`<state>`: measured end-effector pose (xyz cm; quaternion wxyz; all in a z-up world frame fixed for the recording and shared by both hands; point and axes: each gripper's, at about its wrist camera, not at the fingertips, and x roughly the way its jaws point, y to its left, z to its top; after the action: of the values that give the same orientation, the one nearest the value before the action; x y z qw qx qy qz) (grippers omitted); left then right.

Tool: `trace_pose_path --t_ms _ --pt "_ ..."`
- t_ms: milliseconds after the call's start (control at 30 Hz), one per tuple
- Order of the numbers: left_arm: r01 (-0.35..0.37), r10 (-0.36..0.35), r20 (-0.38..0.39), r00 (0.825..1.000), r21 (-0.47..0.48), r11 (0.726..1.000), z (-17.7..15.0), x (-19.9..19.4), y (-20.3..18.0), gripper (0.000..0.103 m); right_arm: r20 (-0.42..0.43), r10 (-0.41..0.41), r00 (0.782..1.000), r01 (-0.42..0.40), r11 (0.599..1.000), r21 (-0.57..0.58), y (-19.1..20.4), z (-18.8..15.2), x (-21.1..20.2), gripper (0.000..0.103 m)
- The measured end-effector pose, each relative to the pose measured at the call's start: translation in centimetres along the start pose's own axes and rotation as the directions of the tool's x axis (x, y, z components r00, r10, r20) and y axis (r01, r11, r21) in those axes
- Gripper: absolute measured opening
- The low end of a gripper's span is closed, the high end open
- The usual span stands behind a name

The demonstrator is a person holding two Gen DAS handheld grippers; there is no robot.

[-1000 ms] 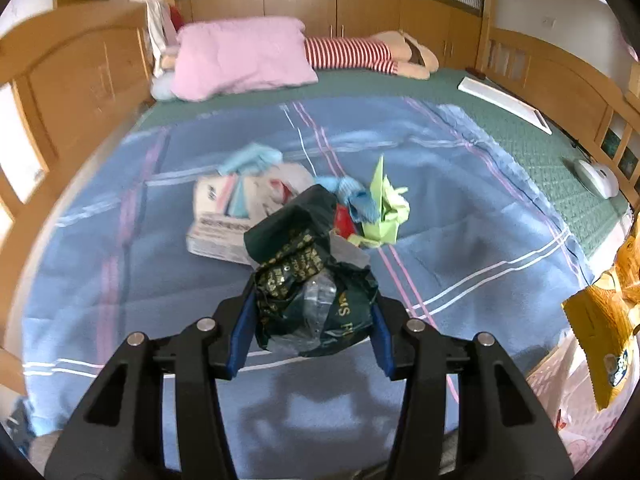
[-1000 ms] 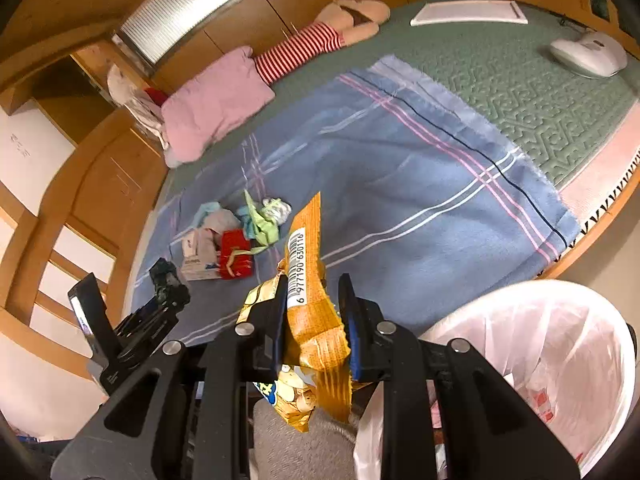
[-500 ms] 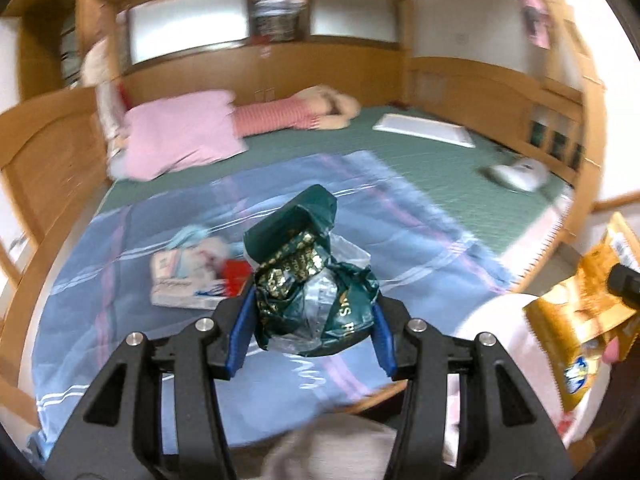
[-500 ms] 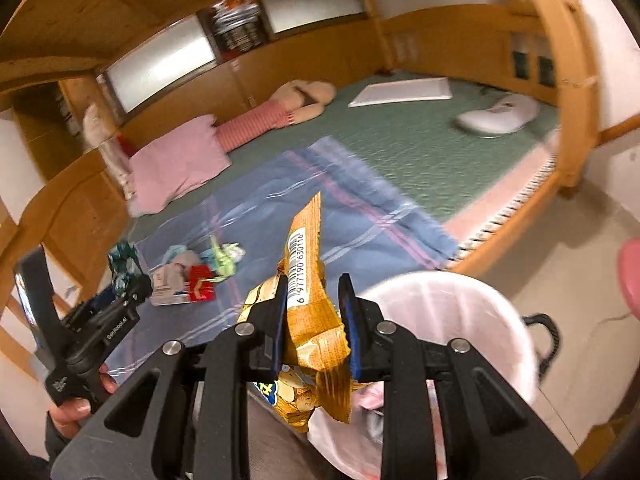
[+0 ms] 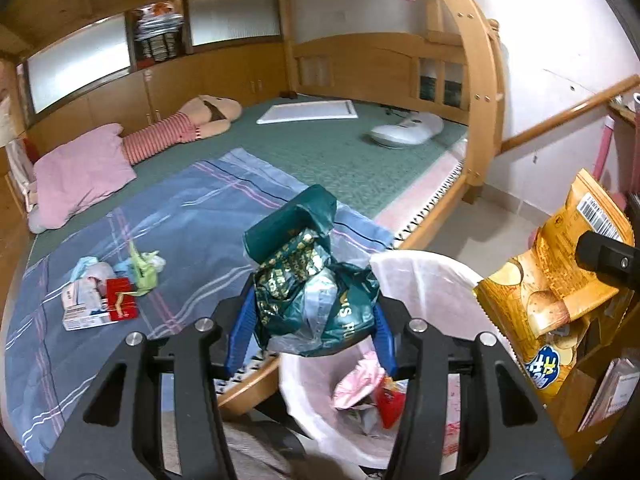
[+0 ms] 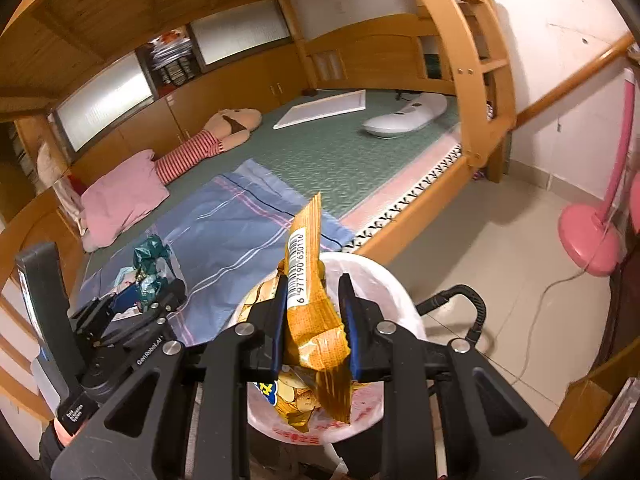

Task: Collect trash
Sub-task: 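Carry both bags over the wastebasket with both grippers, then open the left gripper to drop the dark green bag into the wastebasket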

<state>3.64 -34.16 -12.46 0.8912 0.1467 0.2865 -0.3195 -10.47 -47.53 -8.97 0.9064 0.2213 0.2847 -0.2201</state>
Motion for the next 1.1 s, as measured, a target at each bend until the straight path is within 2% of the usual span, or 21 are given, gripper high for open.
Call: trace_pose_path --t_ms 467,633,700,733,867,1100 --pt "0.022 -0.021 -0.026 0.999 0.027 0.999 0.1 2.3 -2.3 0.053 0.004 -0.018 1.000 0.017 0.999 0.034 -1.5 -0.3 0.0 0.025" --pt "0.017 -0.015 -0.040 0.999 0.037 0.999 0.2 3.4 -2.7 0.062 0.000 -0.030 1.000 0.030 0.999 0.039 -1.3 -0.3 0.1 0.025" --pt "0.014 -0.012 -0.043 0.999 0.038 0.999 0.3 3.7 -2.8 0.081 -0.002 -0.029 1.000 0.029 0.999 0.042 -1.4 -0.3 0.2 0.025" --pt "0.013 -0.011 -0.042 0.999 0.037 0.999 0.3 3.8 -2.8 0.084 -0.004 -0.032 0.999 0.032 0.999 0.042 -1.4 -0.3 0.3 0.025" --pt "-0.001 0.004 -0.044 0.999 0.055 0.998 0.5 4.3 -3.0 0.087 -0.011 -0.036 0.999 0.036 0.998 0.048 -1.3 -0.2 0.6 0.025" --pt "-0.010 0.011 -0.043 0.999 0.016 1.000 0.9 4.1 -1.4 0.089 -0.038 -0.022 0.999 0.023 0.999 0.042 -1.0 -0.2 1.9 0.026"
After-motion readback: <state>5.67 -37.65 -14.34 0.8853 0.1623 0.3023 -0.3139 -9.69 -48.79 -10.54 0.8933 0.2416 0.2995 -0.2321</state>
